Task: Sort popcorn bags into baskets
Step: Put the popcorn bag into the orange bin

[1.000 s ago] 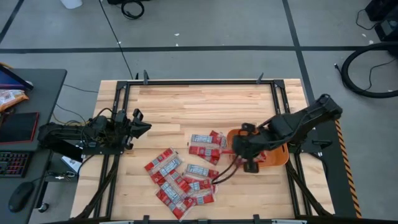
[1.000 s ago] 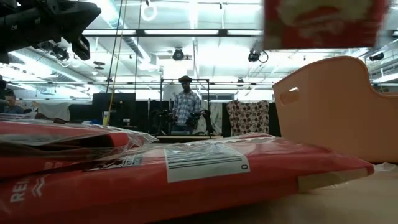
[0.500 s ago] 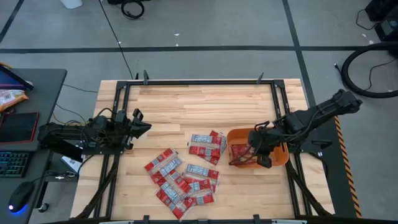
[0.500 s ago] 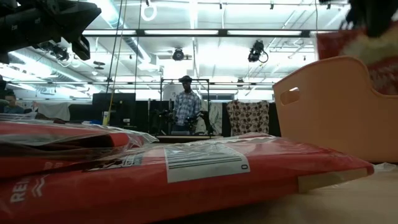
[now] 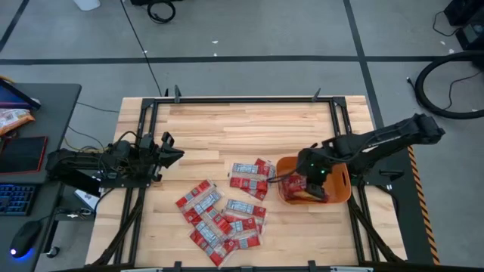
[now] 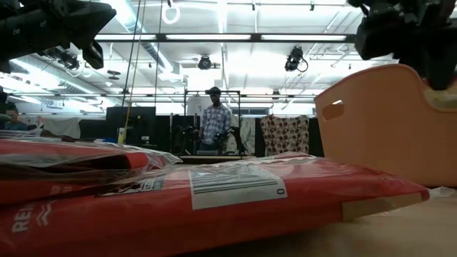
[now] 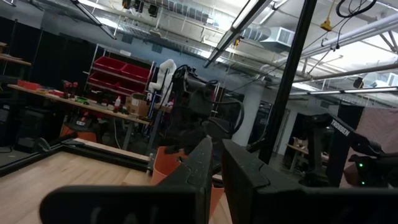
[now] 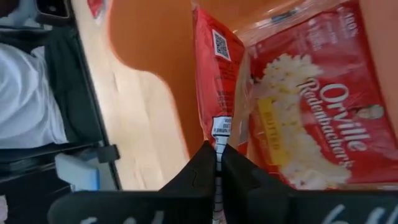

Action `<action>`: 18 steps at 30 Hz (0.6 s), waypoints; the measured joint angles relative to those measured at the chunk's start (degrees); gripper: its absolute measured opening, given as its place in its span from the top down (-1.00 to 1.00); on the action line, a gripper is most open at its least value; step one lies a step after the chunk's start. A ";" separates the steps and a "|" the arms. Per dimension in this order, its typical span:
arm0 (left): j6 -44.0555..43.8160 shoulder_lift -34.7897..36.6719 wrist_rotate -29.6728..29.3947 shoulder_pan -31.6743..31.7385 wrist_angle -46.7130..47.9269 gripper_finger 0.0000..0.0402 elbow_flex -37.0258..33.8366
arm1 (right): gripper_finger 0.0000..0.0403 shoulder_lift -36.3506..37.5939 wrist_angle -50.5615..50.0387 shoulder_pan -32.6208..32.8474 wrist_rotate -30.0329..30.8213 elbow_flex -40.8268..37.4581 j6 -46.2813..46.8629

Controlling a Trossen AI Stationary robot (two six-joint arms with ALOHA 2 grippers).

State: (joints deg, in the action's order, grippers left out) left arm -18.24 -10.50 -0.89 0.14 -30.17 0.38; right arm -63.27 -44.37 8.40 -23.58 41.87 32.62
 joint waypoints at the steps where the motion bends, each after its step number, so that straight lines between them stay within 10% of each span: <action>1: 0.00 0.00 0.00 0.02 0.00 0.82 0.00 | 0.89 -0.22 -0.21 -0.22 1.13 0.00 -0.59; 18: 0.00 0.00 0.00 0.01 0.01 0.82 0.00 | 0.37 -0.85 -14.31 -4.91 6.08 6.92 1.92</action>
State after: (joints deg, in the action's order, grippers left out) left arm -18.24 -10.50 -0.89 0.16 -30.17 0.38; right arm -64.12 -58.69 3.50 -17.50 48.79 34.54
